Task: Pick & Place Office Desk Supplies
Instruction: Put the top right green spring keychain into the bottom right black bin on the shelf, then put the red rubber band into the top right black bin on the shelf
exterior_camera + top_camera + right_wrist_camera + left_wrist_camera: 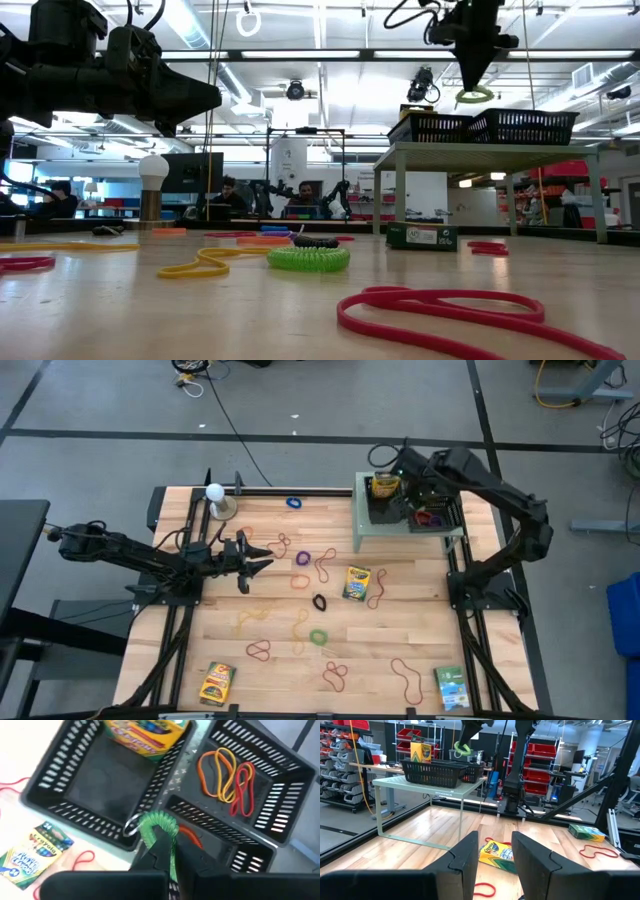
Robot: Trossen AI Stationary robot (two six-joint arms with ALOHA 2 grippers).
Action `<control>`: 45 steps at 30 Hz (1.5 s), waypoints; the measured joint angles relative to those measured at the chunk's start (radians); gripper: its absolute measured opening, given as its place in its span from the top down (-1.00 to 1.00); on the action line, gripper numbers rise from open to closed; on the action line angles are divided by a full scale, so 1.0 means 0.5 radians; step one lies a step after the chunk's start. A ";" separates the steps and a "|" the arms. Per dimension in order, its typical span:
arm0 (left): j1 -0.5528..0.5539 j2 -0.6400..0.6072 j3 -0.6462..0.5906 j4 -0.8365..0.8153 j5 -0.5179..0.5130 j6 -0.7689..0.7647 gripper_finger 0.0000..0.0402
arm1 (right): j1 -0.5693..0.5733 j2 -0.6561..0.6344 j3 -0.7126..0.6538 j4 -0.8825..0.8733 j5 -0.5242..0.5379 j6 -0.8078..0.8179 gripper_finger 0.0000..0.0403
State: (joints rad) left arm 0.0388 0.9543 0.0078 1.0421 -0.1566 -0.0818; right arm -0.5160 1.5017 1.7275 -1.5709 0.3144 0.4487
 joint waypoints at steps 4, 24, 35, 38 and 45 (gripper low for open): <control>0.000 0.000 0.000 0.000 0.000 0.000 0.38 | -0.081 0.000 0.000 0.000 -0.010 -0.059 0.95; 0.001 0.000 0.000 0.001 0.001 0.000 0.38 | -0.282 -0.439 -0.760 0.046 0.114 -0.409 0.70; 0.000 0.000 0.000 0.001 0.000 0.000 0.38 | -0.248 -0.459 -0.640 0.069 0.331 -0.630 0.19; 0.000 0.000 0.000 0.001 0.001 0.000 0.38 | -0.125 -0.529 -0.590 0.154 0.282 -0.618 0.31; 0.001 0.000 0.000 0.078 0.001 0.000 0.38 | 0.388 -0.928 -0.913 0.677 0.096 -0.467 0.91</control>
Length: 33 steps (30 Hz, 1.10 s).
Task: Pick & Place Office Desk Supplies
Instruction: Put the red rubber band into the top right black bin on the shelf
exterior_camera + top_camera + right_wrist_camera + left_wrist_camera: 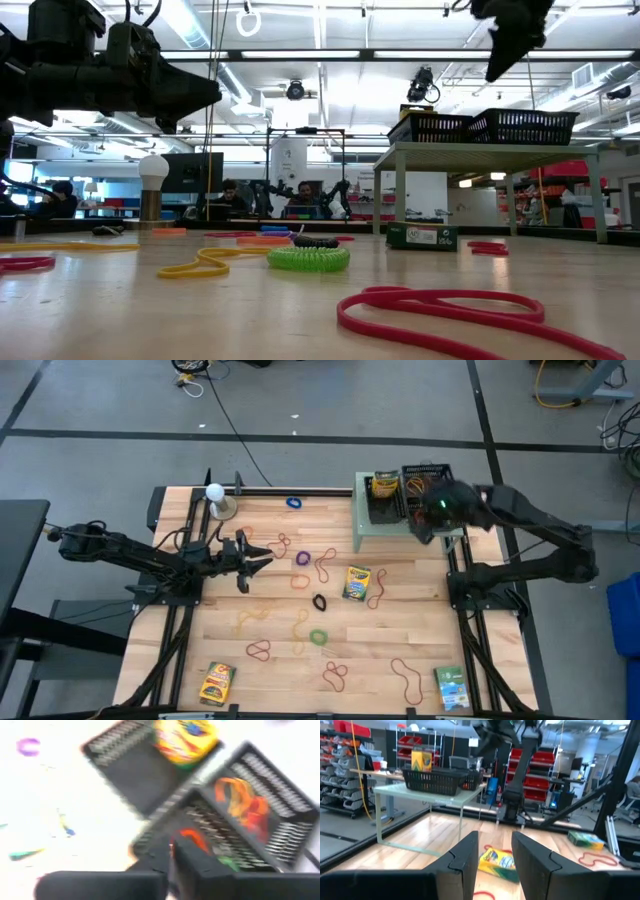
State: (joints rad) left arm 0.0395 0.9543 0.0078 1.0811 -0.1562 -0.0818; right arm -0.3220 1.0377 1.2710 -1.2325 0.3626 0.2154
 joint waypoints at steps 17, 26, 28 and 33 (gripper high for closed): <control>-0.002 0.063 0.144 -0.071 0.239 -0.166 0.38 | 1.255 -0.303 -1.186 1.640 0.643 0.320 0.94; 0.002 0.360 0.526 -0.206 0.135 -0.381 0.38 | 1.441 -0.304 -1.538 2.431 0.672 0.112 0.96; -0.010 0.443 0.656 -0.411 0.173 -0.375 0.39 | 1.440 -0.304 -1.594 2.566 0.668 0.056 0.95; -0.082 0.551 0.933 -1.035 0.186 -0.113 0.66 | 1.439 -0.304 -1.680 2.694 0.666 0.009 0.95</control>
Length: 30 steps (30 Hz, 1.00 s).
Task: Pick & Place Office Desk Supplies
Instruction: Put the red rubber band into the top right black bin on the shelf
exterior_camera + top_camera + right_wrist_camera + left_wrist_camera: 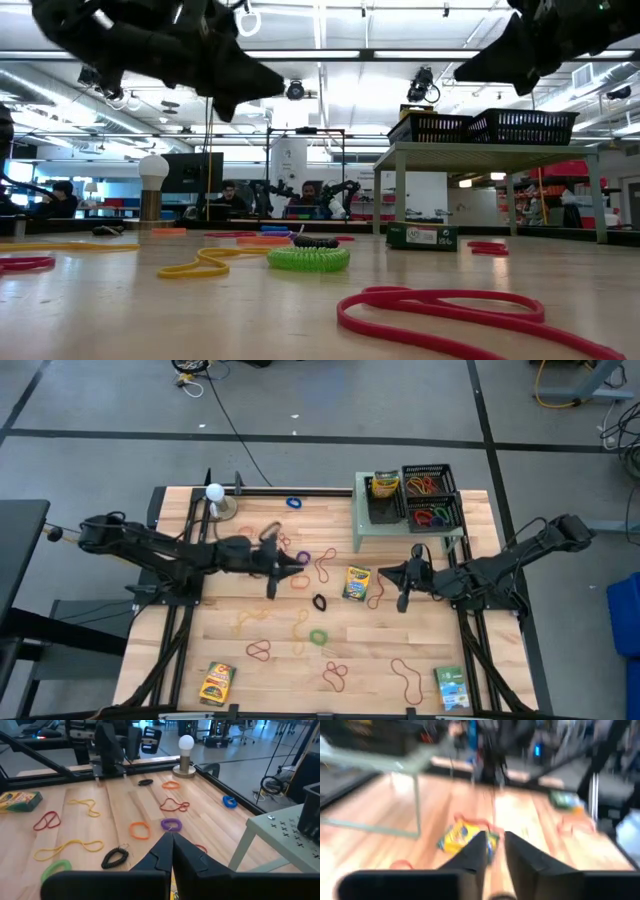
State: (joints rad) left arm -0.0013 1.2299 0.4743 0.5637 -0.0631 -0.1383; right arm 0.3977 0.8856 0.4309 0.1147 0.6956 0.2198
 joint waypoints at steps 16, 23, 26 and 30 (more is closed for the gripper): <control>-0.096 0.241 0.464 -1.173 0.116 -0.253 0.97 | -0.008 0.000 -0.002 0.021 -0.002 -0.277 0.94; -0.339 0.211 0.562 -2.066 0.130 -0.711 0.82 | -0.063 0.000 -0.002 0.048 -0.015 -0.335 0.94; -0.490 0.216 0.551 -2.194 0.116 -0.885 0.65 | -0.117 0.000 -0.002 0.050 -0.045 -0.370 0.94; -0.655 0.262 0.550 -2.203 0.068 -1.004 0.40 | -0.201 0.000 -0.002 0.063 -0.103 -0.385 0.94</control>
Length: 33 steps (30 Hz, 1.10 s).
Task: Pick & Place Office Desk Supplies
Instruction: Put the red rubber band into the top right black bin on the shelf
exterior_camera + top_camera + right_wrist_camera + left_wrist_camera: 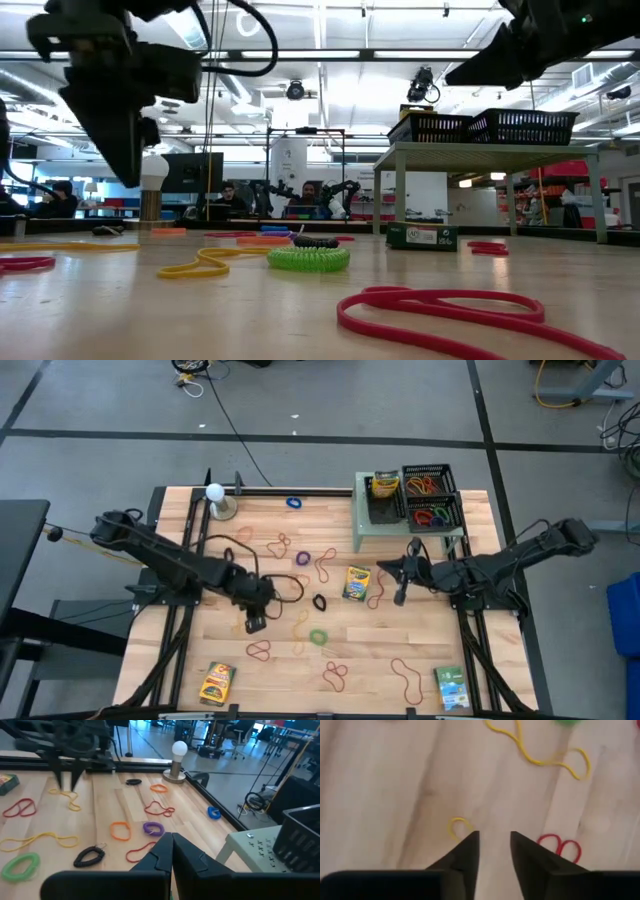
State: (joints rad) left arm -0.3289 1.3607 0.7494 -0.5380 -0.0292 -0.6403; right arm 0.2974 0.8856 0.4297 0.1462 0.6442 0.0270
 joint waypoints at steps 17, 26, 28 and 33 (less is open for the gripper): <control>-0.544 0.488 0.008 0.192 -0.013 -0.159 0.23 | -0.088 0.001 0.000 -0.001 -0.154 -0.001 0.94; -0.573 0.525 0.006 0.179 -0.095 -0.346 0.56 | -0.088 0.001 0.000 -0.001 -0.153 -0.011 0.94; -0.573 0.522 0.009 0.161 -0.095 -0.345 0.69 | -0.088 0.001 0.000 -0.001 -0.153 -0.011 0.94; -0.559 0.468 0.097 0.006 -0.137 -0.265 0.96 | -0.088 0.001 0.000 -0.001 -0.152 -0.012 0.94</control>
State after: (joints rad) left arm -0.6085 1.5949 0.7978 -0.5348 -0.0978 -0.7726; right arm 0.2535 0.8860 0.4297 0.1455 0.5682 0.0212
